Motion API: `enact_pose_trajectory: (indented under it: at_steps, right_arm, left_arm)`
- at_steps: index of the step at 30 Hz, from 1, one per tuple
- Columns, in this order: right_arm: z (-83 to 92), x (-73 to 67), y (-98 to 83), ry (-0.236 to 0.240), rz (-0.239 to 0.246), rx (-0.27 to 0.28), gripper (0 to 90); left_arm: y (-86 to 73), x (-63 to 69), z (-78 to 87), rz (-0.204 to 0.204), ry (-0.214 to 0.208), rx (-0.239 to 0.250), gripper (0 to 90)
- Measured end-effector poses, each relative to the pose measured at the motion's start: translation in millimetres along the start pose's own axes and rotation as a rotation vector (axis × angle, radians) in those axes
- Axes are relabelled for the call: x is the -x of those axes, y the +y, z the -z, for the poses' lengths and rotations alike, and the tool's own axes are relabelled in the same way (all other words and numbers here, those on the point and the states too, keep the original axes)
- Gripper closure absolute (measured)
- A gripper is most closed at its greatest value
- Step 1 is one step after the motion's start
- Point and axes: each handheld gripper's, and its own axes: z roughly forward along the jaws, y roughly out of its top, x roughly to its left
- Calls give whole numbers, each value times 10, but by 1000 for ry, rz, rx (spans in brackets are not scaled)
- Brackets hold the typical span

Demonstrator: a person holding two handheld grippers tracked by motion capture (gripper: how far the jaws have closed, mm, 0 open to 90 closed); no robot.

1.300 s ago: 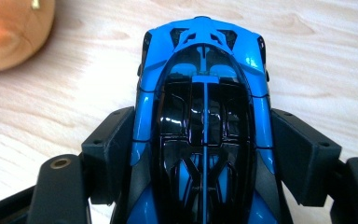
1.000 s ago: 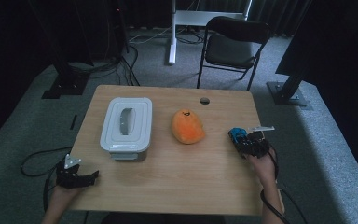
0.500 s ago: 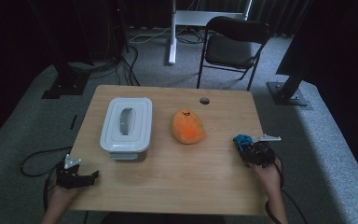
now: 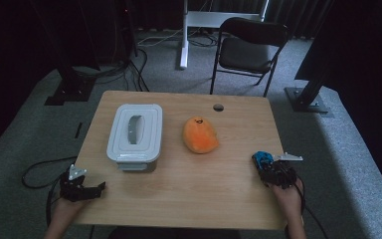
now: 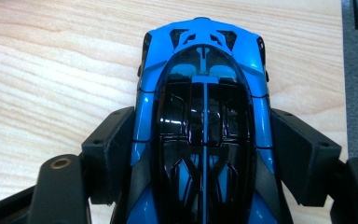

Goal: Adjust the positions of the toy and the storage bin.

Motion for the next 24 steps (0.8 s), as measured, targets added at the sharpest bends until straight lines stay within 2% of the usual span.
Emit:
enact_pose_trajectory:
  at_steps: [7, 11, 14, 19, 24]
  right_arm:
    - [128, 4, -82, -32, -29, 10, 268]
    - [184, 3, -130, -32, -46, 23, 268]
    - [206, -15, -166, -49, -37, 15, 268]
    - [226, -61, -247, -65, -51, 11, 267]
    - [265, -99, -344, -63, -53, 7, 268]
  left_arm:
    - [0, 0, 0, 0, 0, 0, 4]
    - [0, -1, 0, -1, 0, 0, 4]
    - [0, -1, 0, -1, 0, -1, 4]
    - [0, 1, 0, 1, 0, 0, 4]
    - [0, 0, 0, 0, 0, -1, 4]
